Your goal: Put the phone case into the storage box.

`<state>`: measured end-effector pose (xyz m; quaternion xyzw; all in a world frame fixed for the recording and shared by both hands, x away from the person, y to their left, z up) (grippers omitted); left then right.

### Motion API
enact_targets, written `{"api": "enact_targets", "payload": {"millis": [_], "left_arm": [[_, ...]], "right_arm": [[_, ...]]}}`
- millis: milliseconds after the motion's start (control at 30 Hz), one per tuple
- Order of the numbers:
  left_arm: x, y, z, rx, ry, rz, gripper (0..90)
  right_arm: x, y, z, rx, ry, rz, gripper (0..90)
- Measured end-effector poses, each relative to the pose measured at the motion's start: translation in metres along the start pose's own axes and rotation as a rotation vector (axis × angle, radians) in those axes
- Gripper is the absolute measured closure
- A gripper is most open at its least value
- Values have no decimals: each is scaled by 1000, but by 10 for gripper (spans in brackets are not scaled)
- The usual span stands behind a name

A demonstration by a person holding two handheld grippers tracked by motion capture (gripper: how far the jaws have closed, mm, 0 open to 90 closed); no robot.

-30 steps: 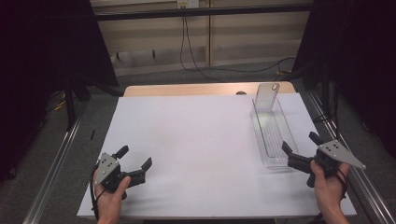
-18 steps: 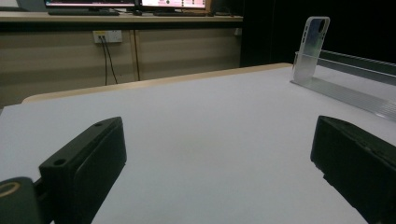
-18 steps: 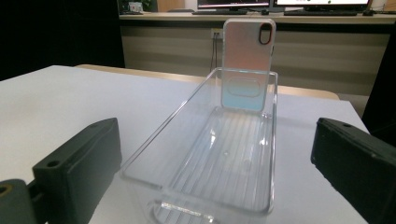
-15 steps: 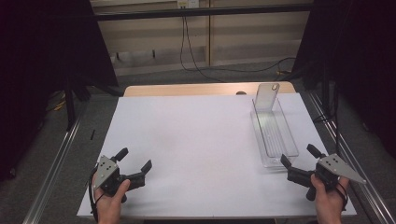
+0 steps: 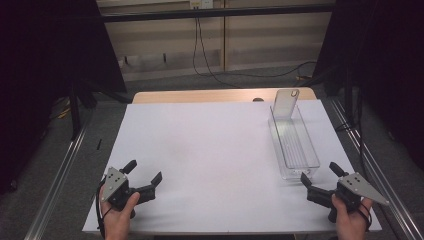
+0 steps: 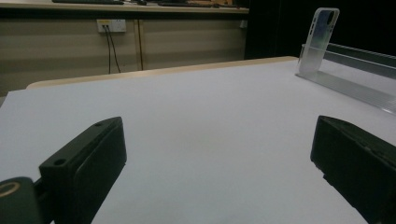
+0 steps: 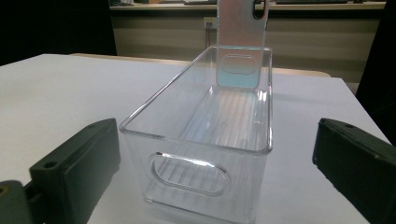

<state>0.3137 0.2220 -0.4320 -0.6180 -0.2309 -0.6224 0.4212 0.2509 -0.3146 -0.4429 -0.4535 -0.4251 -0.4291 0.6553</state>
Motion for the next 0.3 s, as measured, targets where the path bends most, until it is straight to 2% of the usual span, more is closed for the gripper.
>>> {"api": "enact_targets", "payload": {"millis": [200,300], "left_arm": [[1,1,-1,-5,-4,-3,35],[0,2,0,-12,-8,4,35]], "right_arm": [[0,-1,-2,-6,20,-3,6],[0,0,-1,-2,11,-11,6]]}}
Point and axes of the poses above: each handheld gripper's, and its own axes: y roughly forward along the jaws, x roughly out of its top, z roughly to its left, the point moved 2 cm from there along y, roughly forward along the jaws, and after that the axes turned 11 degrees about y, right-handed, at the moved point
